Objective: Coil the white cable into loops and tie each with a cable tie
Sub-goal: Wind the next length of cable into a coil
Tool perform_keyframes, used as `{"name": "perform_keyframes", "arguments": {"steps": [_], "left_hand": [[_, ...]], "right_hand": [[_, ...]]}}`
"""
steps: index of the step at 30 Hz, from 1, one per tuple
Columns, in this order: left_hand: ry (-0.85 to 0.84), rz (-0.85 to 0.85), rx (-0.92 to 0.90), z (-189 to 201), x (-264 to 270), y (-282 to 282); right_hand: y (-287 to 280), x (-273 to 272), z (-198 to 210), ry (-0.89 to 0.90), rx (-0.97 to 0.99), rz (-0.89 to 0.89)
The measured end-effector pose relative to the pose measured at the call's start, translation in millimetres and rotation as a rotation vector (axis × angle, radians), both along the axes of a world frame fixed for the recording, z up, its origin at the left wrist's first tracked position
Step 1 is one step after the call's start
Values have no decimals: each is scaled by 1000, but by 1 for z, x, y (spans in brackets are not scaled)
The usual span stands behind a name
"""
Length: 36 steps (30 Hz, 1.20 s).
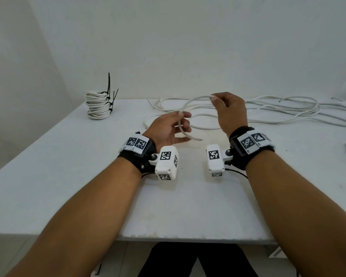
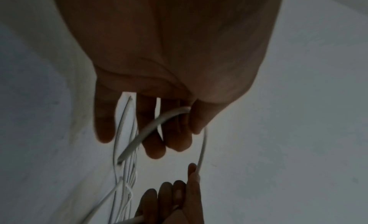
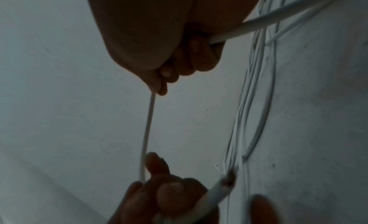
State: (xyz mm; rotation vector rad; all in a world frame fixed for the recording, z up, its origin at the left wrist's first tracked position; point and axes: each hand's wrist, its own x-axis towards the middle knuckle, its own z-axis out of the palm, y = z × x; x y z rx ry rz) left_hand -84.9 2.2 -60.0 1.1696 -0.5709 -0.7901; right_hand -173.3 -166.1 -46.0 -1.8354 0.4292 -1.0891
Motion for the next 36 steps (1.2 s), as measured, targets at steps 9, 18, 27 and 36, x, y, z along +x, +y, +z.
{"name": "perform_keyframes", "arguments": {"steps": [9, 18, 27, 36], "left_hand": [[286, -205, -359, 25, -11, 5], [1, 124, -180, 10, -7, -4], [-442, 137, 442, 9, -13, -1], [-398, -118, 457, 11, -26, 1]], "right_hand": [[3, -13, -3, 631, -324, 159], [48, -24, 5, 945, -484, 549], [36, -35, 9, 581, -471, 427], [23, -38, 9, 230, -402, 307]]}}
